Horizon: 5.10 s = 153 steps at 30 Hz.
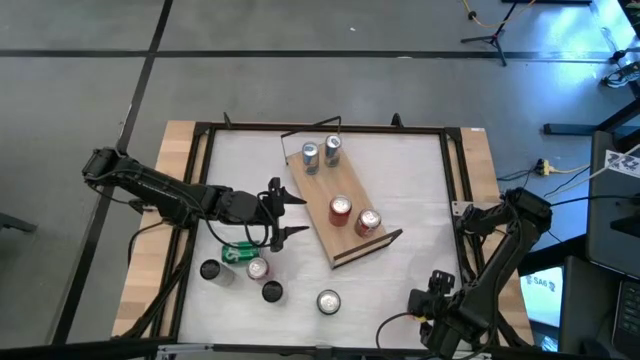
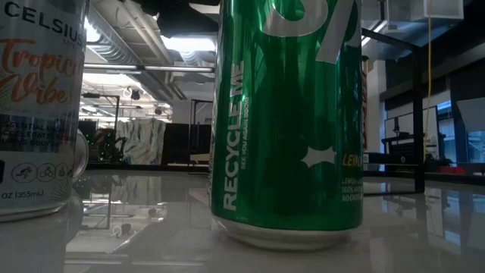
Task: Place canned beverage on shelf
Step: Put the red and black soda can on the shelf aligned with the other red and black soda can
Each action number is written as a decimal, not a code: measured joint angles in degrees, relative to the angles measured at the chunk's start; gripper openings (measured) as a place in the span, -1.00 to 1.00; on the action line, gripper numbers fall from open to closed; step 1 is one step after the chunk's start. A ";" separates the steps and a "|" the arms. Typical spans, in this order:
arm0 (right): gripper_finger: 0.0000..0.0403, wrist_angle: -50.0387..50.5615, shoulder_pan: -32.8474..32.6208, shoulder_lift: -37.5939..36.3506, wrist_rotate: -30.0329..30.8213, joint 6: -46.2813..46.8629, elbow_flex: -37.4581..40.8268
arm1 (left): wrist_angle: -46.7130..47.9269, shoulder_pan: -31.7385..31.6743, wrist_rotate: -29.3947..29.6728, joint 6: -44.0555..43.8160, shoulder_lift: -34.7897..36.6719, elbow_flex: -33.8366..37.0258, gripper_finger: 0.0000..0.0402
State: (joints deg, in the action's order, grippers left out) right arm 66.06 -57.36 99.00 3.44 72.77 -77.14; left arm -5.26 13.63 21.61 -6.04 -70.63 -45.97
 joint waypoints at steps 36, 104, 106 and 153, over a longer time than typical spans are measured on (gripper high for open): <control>0.47 15.40 17.03 -15.80 2.22 -28.24 0.00 | -0.87 0.02 0.01 0.17 0.00 0.01 0.55; 0.49 -12.88 64.52 -11.63 -9.65 -99.37 -0.02 | -2.16 0.02 0.04 0.13 0.00 0.01 0.55; 0.49 -12.64 64.52 -11.63 -9.10 -99.80 -0.02 | -2.16 0.00 0.04 0.15 0.00 0.01 0.55; 0.49 -9.54 67.67 -7.23 -9.57 -104.63 -0.09 | -2.12 0.00 0.42 0.17 0.00 0.01 0.55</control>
State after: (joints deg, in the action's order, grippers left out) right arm 56.52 10.31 91.77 -6.13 -31.86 -77.23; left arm -7.38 13.63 22.02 -5.87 -70.63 -45.95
